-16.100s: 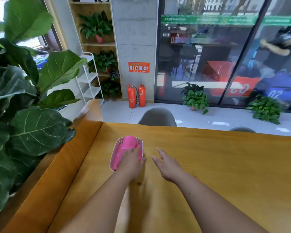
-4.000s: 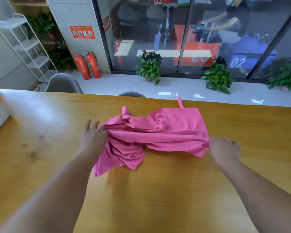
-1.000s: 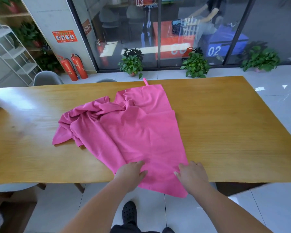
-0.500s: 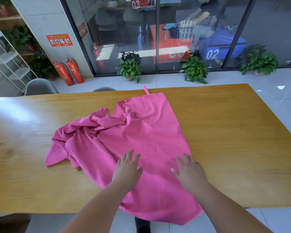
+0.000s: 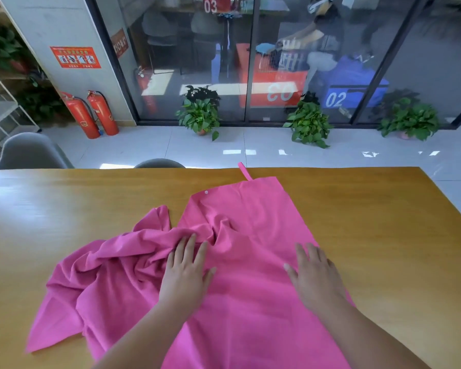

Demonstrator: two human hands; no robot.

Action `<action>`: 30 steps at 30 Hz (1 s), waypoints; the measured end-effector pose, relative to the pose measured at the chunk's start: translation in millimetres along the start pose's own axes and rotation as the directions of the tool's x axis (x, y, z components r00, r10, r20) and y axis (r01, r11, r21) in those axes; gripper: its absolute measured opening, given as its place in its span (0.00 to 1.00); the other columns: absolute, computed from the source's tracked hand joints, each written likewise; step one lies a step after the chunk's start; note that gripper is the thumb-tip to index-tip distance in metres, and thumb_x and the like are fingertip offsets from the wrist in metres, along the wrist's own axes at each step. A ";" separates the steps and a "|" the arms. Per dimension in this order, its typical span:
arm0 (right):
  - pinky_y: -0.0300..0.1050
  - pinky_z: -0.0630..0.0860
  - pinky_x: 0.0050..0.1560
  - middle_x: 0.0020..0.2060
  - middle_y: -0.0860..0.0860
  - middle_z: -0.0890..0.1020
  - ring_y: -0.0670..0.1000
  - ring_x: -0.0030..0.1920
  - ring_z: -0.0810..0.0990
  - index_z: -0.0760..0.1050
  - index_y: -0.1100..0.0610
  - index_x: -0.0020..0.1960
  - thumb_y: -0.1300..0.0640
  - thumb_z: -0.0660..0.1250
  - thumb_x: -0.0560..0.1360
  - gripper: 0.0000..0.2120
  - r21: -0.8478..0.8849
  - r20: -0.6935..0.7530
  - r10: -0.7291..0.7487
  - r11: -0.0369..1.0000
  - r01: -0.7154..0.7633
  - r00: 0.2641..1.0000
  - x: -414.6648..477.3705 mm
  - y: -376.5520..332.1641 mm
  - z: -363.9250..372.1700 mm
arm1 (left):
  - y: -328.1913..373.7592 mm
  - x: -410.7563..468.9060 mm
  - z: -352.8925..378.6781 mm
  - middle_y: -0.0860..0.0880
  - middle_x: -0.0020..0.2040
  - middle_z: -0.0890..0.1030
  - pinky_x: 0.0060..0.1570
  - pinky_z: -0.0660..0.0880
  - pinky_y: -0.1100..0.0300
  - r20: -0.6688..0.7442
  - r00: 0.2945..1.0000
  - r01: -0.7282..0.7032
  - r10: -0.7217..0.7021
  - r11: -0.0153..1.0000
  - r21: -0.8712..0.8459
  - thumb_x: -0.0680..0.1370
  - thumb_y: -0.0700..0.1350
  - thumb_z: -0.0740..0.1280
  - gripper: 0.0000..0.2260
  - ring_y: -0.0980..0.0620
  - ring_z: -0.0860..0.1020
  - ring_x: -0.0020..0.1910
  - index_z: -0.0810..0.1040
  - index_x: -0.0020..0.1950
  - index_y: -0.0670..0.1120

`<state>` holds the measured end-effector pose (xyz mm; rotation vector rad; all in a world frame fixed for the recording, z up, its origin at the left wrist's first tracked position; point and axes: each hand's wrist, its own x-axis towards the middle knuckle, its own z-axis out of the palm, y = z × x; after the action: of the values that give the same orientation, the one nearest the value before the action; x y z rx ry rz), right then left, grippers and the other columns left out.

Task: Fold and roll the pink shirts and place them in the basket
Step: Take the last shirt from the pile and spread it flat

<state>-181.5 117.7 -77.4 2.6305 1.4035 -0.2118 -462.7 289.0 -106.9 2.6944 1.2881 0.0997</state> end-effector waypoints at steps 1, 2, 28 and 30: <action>0.54 0.65 0.79 0.84 0.54 0.56 0.56 0.83 0.57 0.49 0.51 0.86 0.31 0.47 0.84 0.38 0.067 0.052 -0.083 0.995 0.080 0.995 19.9 -6.6 3.3 | -7.2 11.9 3.8 0.44 0.85 0.60 0.78 0.65 0.39 0.004 1.000 0.014 -0.014 1.000 -0.005 0.83 0.64 0.57 0.31 0.41 0.58 0.84 0.66 0.82 0.51; 0.55 0.59 0.82 0.86 0.51 0.49 0.54 0.85 0.51 0.43 0.50 0.87 0.29 0.45 0.83 0.40 0.135 0.114 -0.135 0.984 0.120 0.984 26.7 -8.1 7.6 | -8.3 13.5 5.0 0.45 0.85 0.60 0.77 0.65 0.39 0.006 1.000 0.021 -0.021 1.000 -0.001 0.83 0.65 0.57 0.31 0.41 0.57 0.84 0.65 0.83 0.51; 0.59 0.44 0.84 0.85 0.43 0.39 0.50 0.85 0.39 0.35 0.43 0.85 0.24 0.28 0.77 0.42 0.208 0.008 0.107 0.972 -0.106 0.994 216.5 36.9 36.8 | -25.3 181.4 23.5 0.46 0.78 0.71 0.80 0.60 0.44 0.133 0.988 0.059 -0.072 0.994 0.093 0.81 0.72 0.34 0.42 0.43 0.67 0.79 0.68 0.80 0.50; 0.58 0.42 0.84 0.84 0.42 0.36 0.49 0.84 0.36 0.33 0.42 0.85 0.25 0.28 0.77 0.41 0.197 -0.017 0.088 0.977 -0.083 0.996 221.9 42.5 40.3 | -25.6 214.5 18.1 0.45 0.76 0.72 0.80 0.61 0.45 0.127 0.989 0.061 -0.073 0.994 0.095 0.82 0.72 0.37 0.39 0.44 0.68 0.77 0.68 0.79 0.50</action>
<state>-25.8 266.1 -157.3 2.8557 1.3365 -0.3227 -345.4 469.7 -130.4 2.6776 1.3737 -0.1437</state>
